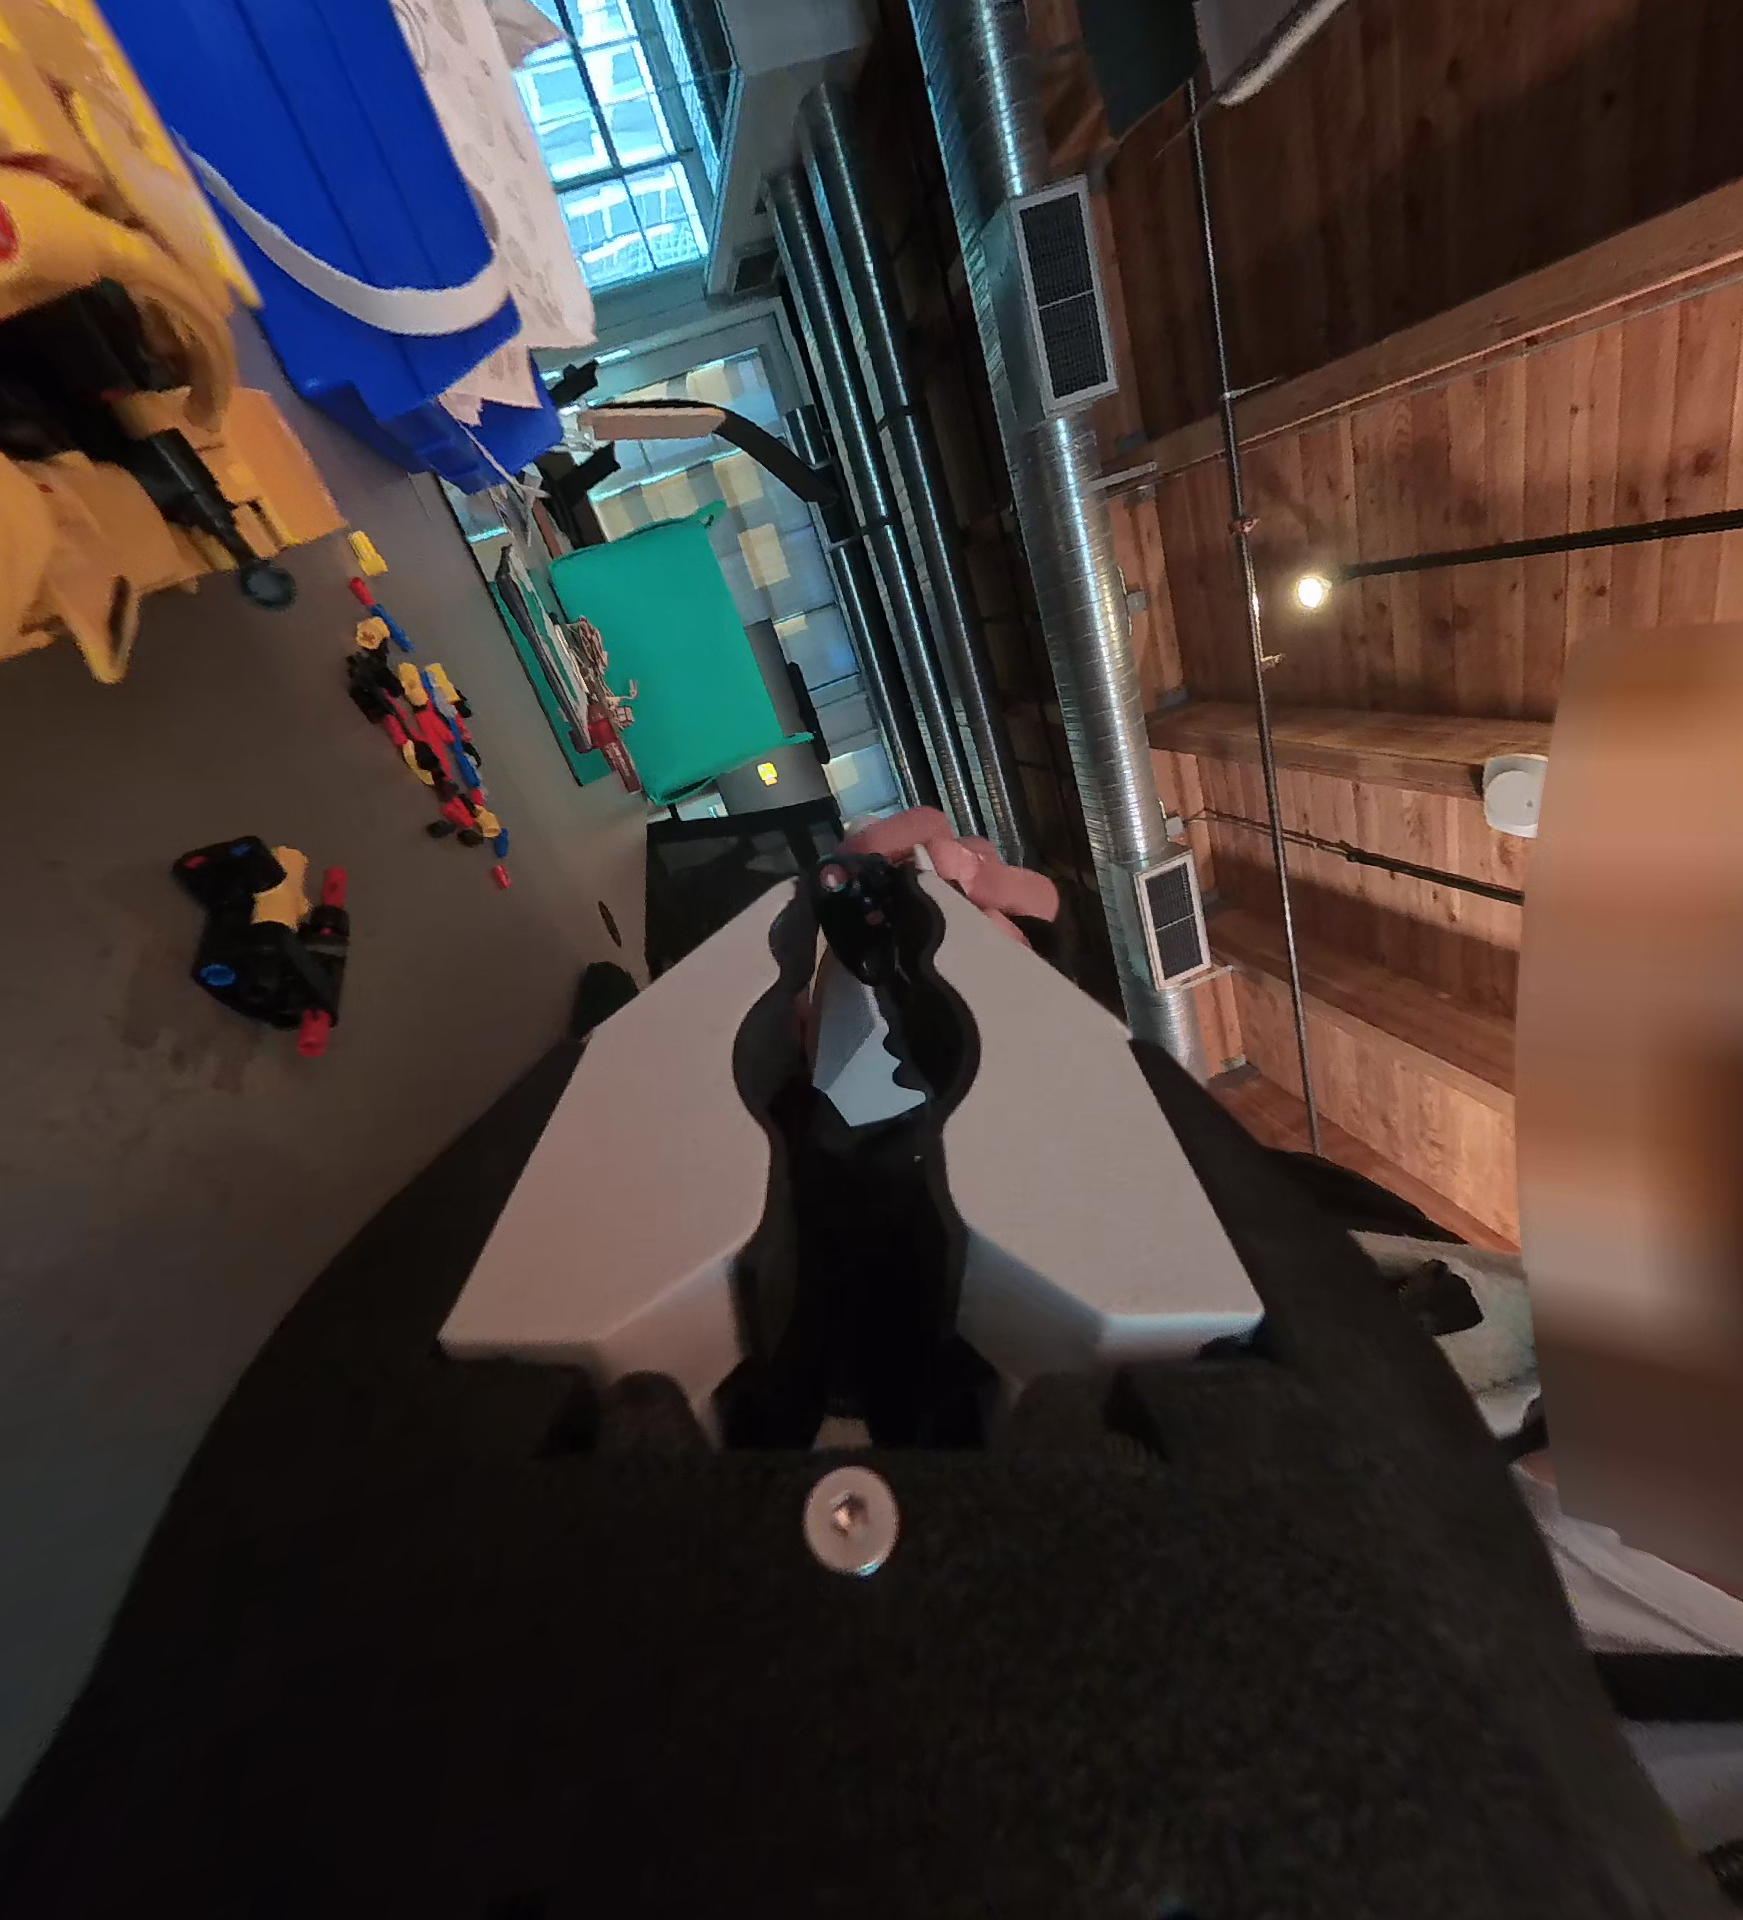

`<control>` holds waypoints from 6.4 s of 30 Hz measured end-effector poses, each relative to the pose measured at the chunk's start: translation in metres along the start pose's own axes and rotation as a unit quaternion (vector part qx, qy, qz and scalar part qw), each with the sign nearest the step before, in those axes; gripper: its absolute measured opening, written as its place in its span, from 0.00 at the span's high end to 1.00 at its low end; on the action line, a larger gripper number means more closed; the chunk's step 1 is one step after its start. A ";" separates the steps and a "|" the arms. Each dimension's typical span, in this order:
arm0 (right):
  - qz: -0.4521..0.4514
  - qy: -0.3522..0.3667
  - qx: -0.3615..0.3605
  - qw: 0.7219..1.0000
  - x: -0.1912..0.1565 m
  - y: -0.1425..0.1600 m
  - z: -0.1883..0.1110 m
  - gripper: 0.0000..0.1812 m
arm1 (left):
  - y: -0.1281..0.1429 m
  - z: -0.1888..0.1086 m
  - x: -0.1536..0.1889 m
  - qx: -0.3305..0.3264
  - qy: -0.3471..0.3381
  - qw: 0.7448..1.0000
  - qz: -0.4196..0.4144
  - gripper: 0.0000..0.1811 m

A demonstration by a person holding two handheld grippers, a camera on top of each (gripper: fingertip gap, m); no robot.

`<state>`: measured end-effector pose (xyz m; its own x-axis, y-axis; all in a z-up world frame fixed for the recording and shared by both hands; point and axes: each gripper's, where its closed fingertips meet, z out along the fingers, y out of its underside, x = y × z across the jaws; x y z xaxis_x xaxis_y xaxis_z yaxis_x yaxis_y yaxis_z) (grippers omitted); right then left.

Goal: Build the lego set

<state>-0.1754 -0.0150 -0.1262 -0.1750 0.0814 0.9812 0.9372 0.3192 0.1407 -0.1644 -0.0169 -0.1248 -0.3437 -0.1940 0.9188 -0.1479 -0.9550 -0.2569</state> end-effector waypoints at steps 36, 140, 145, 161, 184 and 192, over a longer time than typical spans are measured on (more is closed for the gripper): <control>0.213 0.021 -0.090 0.973 0.000 0.007 0.015 0.98 | -0.016 -0.004 -0.004 0.078 -0.089 0.987 0.111 0.92; 0.862 -0.145 0.261 0.410 0.024 -0.005 -0.002 0.98 | -0.010 0.001 0.036 0.047 -0.038 0.966 0.253 0.92; 0.868 -0.120 0.276 0.396 0.030 0.007 -0.005 0.98 | -0.017 -0.005 0.039 0.063 -0.030 0.967 0.243 0.92; 0.849 -0.071 0.290 0.436 0.040 0.012 -0.008 0.98 | -0.008 0.004 0.029 0.049 -0.012 0.983 0.176 0.92; 0.840 -0.075 0.284 0.456 0.039 0.006 -0.007 0.98 | -0.002 0.008 0.026 0.031 -0.034 0.978 0.205 0.92; 0.841 -0.077 0.288 0.452 0.040 0.008 -0.010 0.99 | -0.008 0.004 0.027 0.045 -0.047 0.971 0.229 0.92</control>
<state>-0.1721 -0.0183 -0.0846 0.5785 0.7164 -0.3899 -0.4422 -0.1263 -0.8880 -0.1688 -0.0155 -0.0967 -0.2666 -0.6182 0.7394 0.0838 -0.7791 -0.6212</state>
